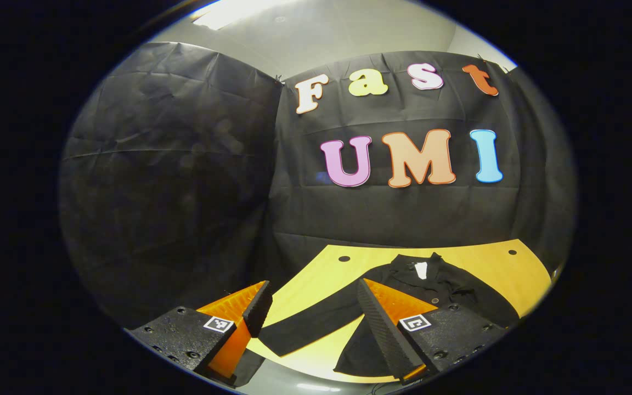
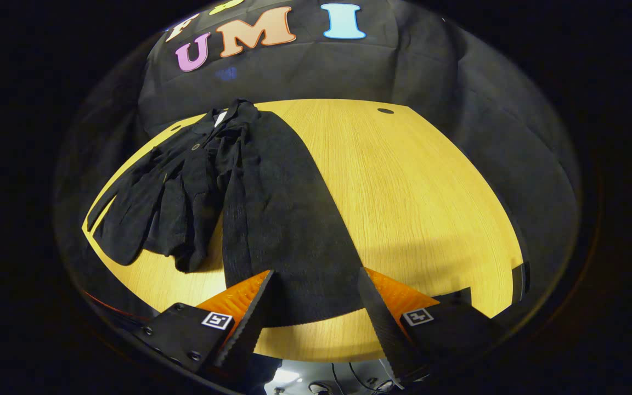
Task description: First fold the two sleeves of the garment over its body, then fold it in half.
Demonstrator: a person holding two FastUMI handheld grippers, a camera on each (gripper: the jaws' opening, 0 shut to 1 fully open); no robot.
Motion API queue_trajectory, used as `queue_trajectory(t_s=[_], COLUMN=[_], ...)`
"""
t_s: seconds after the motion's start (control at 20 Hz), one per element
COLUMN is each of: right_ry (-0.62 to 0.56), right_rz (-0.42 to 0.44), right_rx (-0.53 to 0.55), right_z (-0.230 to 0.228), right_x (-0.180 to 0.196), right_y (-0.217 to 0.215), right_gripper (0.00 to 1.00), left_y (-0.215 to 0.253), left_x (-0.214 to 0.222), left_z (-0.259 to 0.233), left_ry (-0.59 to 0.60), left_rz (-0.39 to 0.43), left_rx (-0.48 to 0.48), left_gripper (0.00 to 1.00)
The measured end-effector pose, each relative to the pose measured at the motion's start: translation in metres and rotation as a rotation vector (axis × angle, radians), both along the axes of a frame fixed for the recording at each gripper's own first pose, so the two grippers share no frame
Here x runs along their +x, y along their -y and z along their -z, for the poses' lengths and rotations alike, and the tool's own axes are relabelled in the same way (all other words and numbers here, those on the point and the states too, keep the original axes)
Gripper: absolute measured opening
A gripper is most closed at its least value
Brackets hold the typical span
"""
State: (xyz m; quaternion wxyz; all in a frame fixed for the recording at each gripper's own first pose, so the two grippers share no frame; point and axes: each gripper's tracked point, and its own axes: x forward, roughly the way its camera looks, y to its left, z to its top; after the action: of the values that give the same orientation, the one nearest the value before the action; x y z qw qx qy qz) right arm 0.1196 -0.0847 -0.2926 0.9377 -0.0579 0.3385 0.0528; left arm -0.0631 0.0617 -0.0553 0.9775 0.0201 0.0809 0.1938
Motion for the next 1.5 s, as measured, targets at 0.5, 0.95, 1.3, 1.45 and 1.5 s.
queue_trajectory(t_s=[0.5, 0.95, 1.3, 1.45, 1.5], right_ry=[-0.034, -0.030, -0.038, 0.018, 0.046], right_rz=[0.069, 0.044, 0.049, 0.072, 0.082], right_rx=[0.081, 0.177, 0.191, 0.193, 0.188], right_z=[0.001, 0.001, -0.010, -0.041, -0.055], right_x=[0.003, 0.005, 0.008, 0.017, 0.022], right_y=[-0.006, -0.006, -0.002, 0.003, 0.005], right_gripper=[0.12, 0.03, 0.02, 0.02, 0.02], left_y=[0.018, 0.026, 0.021, 0.004, -0.001], left_x=[0.005, 0.005, 0.010, 0.014, 0.014], left_z=[0.010, 0.021, 0.028, 0.034, 0.036], left_ry=[-0.007, -0.007, -0.016, -0.025, -0.026], left_rz=[0.047, 0.022, 0.014, -0.004, -0.007], left_rx=[-0.054, -0.092, -0.089, -0.080, -0.085], left_gripper=[0.94, 0.94, 0.93, 0.93, 0.93])
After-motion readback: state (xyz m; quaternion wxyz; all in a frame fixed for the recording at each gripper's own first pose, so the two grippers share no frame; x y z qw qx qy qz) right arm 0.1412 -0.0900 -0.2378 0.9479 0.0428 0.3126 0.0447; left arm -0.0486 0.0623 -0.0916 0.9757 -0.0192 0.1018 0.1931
